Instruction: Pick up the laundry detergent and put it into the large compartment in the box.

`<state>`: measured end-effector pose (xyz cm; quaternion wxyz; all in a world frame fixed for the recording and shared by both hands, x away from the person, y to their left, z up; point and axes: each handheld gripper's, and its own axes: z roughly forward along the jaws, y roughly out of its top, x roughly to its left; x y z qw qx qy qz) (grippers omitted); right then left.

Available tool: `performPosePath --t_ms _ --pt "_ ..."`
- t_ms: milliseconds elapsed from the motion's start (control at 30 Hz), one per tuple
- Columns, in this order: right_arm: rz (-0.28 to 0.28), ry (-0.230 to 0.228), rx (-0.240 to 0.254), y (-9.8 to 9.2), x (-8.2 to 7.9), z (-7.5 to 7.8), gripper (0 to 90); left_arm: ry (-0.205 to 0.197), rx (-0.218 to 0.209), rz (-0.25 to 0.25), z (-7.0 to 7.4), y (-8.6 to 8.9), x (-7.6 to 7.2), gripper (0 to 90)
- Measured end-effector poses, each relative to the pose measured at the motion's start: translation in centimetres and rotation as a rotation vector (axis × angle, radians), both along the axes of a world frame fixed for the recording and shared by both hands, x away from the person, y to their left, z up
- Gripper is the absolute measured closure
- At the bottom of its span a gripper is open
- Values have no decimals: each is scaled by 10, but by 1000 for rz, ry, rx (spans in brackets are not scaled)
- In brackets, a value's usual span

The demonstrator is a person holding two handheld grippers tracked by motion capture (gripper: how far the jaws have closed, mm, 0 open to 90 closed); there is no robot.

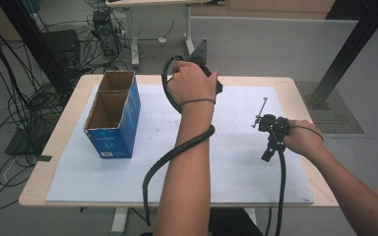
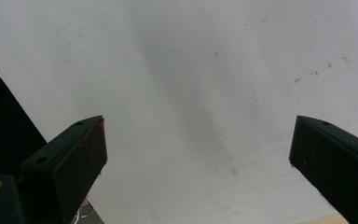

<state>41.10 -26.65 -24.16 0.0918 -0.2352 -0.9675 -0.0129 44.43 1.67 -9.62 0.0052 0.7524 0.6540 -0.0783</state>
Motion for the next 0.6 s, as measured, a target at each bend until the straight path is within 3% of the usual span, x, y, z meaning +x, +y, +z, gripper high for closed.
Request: performPosePath --t_ms 600 --pt "11 2 6 4 1 -1 40 9 15 43 -3 6 -1 77"
